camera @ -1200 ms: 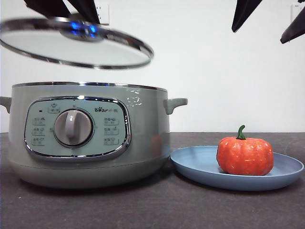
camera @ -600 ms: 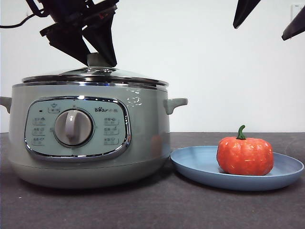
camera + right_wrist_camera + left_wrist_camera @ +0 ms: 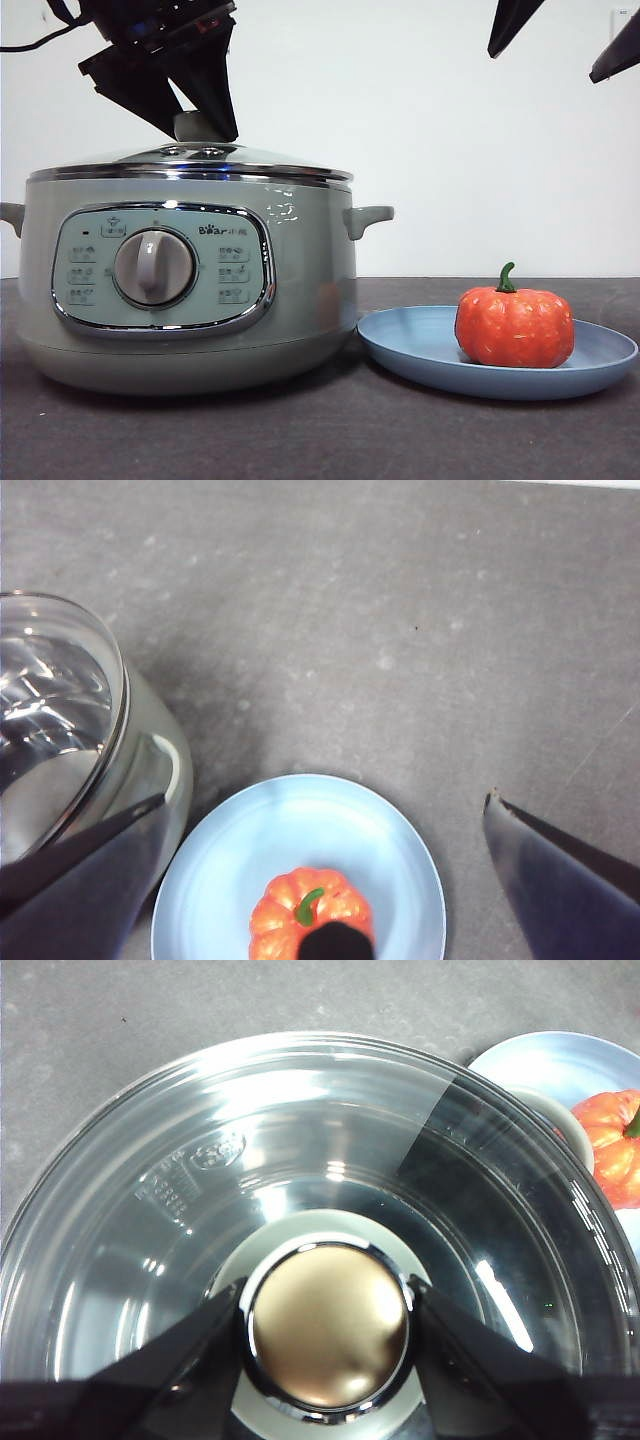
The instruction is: Take the pumpkin out from the steamer,put the pumpkin in the blue plate,close the lid
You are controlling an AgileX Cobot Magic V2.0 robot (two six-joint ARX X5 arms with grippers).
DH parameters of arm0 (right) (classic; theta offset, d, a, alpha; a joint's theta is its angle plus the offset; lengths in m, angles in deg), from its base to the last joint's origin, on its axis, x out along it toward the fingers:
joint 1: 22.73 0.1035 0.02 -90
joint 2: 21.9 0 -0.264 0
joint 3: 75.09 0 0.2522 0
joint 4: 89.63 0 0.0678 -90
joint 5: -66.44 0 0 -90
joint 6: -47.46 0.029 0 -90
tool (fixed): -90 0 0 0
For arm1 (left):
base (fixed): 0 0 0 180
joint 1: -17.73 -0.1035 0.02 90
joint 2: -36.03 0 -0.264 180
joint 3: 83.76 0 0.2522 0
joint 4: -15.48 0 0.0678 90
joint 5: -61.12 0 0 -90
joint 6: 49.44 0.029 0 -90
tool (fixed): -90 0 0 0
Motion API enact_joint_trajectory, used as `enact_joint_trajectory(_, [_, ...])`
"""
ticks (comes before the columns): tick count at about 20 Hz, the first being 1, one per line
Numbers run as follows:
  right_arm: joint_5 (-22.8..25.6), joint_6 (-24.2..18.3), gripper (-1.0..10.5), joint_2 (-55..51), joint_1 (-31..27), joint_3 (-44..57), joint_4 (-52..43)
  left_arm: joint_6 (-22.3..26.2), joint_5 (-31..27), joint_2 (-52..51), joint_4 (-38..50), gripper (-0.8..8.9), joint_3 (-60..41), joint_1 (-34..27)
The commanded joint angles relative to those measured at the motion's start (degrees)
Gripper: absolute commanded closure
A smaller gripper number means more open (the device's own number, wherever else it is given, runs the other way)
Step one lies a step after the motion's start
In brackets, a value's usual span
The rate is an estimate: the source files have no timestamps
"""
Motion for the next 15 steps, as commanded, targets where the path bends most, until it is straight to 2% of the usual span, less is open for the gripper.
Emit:
enact_joint_trajectory(1, [0.3, 0.5, 3.5, 0.0, 0.0, 0.3, -0.5, -0.2, -0.3, 1.2, -2.5, 8.22, -1.2, -0.2])
enact_joint_trajectory(5, [0.3, 0.5, 3.5, 0.0, 0.0, 0.3, -0.5, 1.2, -6.4, 1.2, -2.2, 8.22, -1.2, -0.3])
enact_joint_trajectory(9, [0.2, 0.5, 3.5, 0.0, 0.0, 0.3, -0.5, 1.2, -4.0, 1.2, -1.1, 8.06, -1.2, -0.3])
enact_joint_trajectory(10, [0.2, 0.5, 3.5, 0.0, 0.0, 0.3, -0.5, 1.2, -3.2, 1.2, -1.1, 7.08, -1.2, -0.3])
enact_joint_trajectory(12, [0.2, 0.5, 3.5, 0.0, 0.0, 0.3, -0.5, 1.1, -2.8, 1.2, -1.0, 3.5, -1.2, -0.2])
enact_joint_trajectory(13, [0.2, 0.5, 3.5, 0.0, 0.0, 0.3, -0.5, 1.0, -2.8, 1.2, -1.1, 3.08, -1.2, -0.2])
enact_joint_trajectory(15, [0.1, 0.5, 3.5, 0.0, 0.0, 0.3, -0.5, 0.7, -2.8, 1.2, -1.2, 3.1, -1.2, -0.2])
